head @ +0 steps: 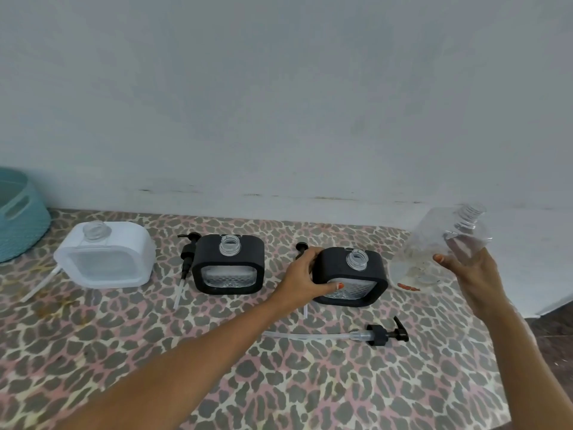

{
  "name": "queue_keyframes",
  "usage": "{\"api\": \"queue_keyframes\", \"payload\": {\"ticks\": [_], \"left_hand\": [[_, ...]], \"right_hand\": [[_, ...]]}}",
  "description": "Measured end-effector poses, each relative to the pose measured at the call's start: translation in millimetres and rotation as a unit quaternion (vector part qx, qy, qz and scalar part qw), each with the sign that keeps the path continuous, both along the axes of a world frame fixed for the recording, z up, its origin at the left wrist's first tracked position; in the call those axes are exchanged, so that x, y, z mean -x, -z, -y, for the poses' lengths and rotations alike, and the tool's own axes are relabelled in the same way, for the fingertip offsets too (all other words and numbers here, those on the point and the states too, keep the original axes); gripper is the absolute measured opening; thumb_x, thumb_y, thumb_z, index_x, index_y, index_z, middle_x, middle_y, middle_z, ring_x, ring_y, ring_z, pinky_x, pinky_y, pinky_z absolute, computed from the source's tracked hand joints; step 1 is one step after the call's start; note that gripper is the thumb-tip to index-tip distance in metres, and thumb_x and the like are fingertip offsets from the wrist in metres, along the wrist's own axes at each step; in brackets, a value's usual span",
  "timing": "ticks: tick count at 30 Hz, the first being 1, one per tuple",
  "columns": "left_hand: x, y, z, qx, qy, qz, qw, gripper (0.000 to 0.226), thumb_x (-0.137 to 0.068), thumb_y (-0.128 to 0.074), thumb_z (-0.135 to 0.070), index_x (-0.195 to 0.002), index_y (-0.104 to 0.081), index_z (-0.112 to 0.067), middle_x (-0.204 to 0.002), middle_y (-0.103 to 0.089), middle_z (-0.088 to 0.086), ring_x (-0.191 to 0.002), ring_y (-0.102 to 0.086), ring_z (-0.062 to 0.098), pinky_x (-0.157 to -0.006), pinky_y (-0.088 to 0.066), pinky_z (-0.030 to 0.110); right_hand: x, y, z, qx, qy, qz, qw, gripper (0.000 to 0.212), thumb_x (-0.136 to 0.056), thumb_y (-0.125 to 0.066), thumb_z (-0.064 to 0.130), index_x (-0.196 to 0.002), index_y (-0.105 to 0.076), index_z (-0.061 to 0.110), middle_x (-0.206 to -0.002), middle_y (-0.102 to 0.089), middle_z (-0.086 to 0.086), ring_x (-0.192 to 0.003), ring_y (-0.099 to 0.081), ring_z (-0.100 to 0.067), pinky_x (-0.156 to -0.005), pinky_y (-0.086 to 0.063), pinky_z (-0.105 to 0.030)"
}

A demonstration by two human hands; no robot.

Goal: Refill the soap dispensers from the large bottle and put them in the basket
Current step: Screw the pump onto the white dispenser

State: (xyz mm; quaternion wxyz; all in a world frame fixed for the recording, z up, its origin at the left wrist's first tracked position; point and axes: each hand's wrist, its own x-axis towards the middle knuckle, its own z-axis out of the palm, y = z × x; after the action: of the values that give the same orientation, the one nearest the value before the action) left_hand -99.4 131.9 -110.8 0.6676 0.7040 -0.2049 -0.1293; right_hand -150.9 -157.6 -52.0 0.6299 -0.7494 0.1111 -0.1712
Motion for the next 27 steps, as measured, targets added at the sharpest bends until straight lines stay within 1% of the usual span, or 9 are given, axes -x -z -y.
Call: {"api": "queue_keyframes", "payload": {"ticks": [4, 8, 11, 14, 18, 20, 22, 25, 27], "left_hand": [[1.0, -1.2, -0.2, -0.008, -0.004, 0.004, 1.0, 0.052, -0.073, -0.075, -0.009, -0.108, -0.046, -0.033, -0.111, -0.057, -0.007, -0.109, -0.056, 0.009, -0.094, -0.048, 0.023], [3.2, -1.8, -0.4, -0.023, -0.001, 0.002, 1.0, 0.051, -0.075, -0.074, -0.011, -0.107, -0.044, -0.038, -0.109, -0.055, -0.015, -0.103, -0.055, -0.006, -0.085, -0.047, 0.01], [4.9, -1.7, -1.0, -0.031, -0.001, -0.003, 1.0, 0.051, -0.077, -0.073, -0.014, -0.111, -0.042, -0.033, -0.113, -0.054, -0.012, -0.104, -0.053, -0.003, -0.083, -0.045, 0.006], [7.3, -3.8, -1.6, -0.045, -0.006, 0.001, 0.999, 0.058, -0.075, -0.075, -0.015, -0.117, -0.038, -0.03, -0.12, -0.05, -0.006, -0.113, -0.049, 0.005, -0.084, -0.041, 0.002], [9.9, -7.6, -5.7, -0.073, -0.013, 0.026, 0.997, 0.077, -0.072, -0.077, -0.018, -0.131, -0.029, -0.027, -0.13, -0.038, -0.011, -0.122, -0.034, 0.0, -0.087, -0.029, -0.005], [11.5, -9.9, -8.9, -0.085, -0.017, 0.034, 0.996, 0.084, -0.071, -0.078, -0.021, -0.136, -0.025, -0.026, -0.135, -0.034, -0.012, -0.125, -0.03, 0.001, -0.096, -0.025, 0.005], [14.6, -13.9, -12.2, -0.091, -0.019, 0.045, 0.995, 0.088, -0.071, -0.078, -0.021, -0.138, -0.021, -0.027, -0.139, -0.032, -0.011, -0.128, -0.029, 0.002, -0.102, -0.024, 0.017], [20.3, -22.2, -17.4, -0.1, -0.026, 0.065, 0.992, 0.091, -0.072, -0.077, -0.023, -0.14, -0.016, -0.03, -0.145, -0.027, -0.009, -0.129, -0.025, 0.002, -0.103, -0.022, 0.019], [26.4, -28.1, -21.5, -0.106, -0.03, 0.083, 0.99, 0.09, -0.074, -0.076, -0.025, -0.14, -0.016, -0.031, -0.145, -0.026, -0.011, -0.127, -0.024, -0.001, -0.101, -0.022, 0.014]], "right_hand": [[-3.0, 6.2, 3.6, 0.007, -0.015, -0.029, 0.999, 0.062, -0.075, -0.064, -0.005, -0.129, -0.041, 0.015, -0.112, -0.053, 0.022, -0.106, -0.051, 0.007, -0.083, -0.042, -0.022], [-0.9, 11.3, 3.5, 0.016, -0.015, -0.033, 0.999, 0.051, -0.076, -0.064, 0.005, -0.116, -0.044, 0.032, -0.108, -0.053, 0.031, -0.097, -0.05, 0.023, -0.078, -0.041, -0.015], [-0.8, 13.4, 2.7, 0.021, -0.017, -0.033, 0.999, 0.052, -0.077, -0.065, 0.01, -0.118, -0.047, 0.036, -0.119, -0.053, 0.028, -0.114, -0.047, 0.011, -0.087, -0.04, -0.02], [0.3, 17.0, 2.1, 0.018, -0.01, -0.024, 0.999, 0.065, -0.075, -0.067, 0.019, -0.133, -0.038, 0.022, -0.137, -0.046, 0.009, -0.129, -0.039, -0.01, -0.101, -0.034, -0.035], [3.5, 13.6, -5.7, 0.028, 0.009, -0.013, 0.999, 0.065, -0.069, -0.07, 0.021, -0.126, -0.042, 0.034, -0.113, -0.056, 0.034, -0.108, -0.052, 0.012, -0.088, -0.04, -0.025], [6.2, 12.8, -6.7, 0.035, 0.023, -0.004, 0.999, 0.068, -0.07, -0.072, 0.009, -0.128, -0.042, 0.031, -0.117, -0.057, 0.027, -0.107, -0.055, 0.009, -0.085, -0.042, -0.025], [9.0, 13.7, -8.2, 0.045, 0.045, -0.003, 0.998, 0.076, -0.072, -0.073, 0.004, -0.134, -0.036, 0.028, -0.132, -0.05, 0.008, -0.117, -0.05, -0.008, -0.092, -0.041, -0.033], [17.9, 17.2, -13.0, 0.046, 0.13, -0.003, 0.99, 0.08, -0.075, -0.073, 0.009, -0.14, -0.028, 0.02, -0.142, -0.037, -0.003, -0.118, -0.041, -0.013, -0.097, -0.036, -0.032], [27.3, 21.0, -21.6, 0.039, 0.214, 0.042, 0.975, 0.062, -0.079, -0.069, 0.004, -0.129, -0.039, 0.022, -0.128, -0.046, -0.003, -0.103, -0.047, -0.007, -0.089, -0.039, -0.02]]}}
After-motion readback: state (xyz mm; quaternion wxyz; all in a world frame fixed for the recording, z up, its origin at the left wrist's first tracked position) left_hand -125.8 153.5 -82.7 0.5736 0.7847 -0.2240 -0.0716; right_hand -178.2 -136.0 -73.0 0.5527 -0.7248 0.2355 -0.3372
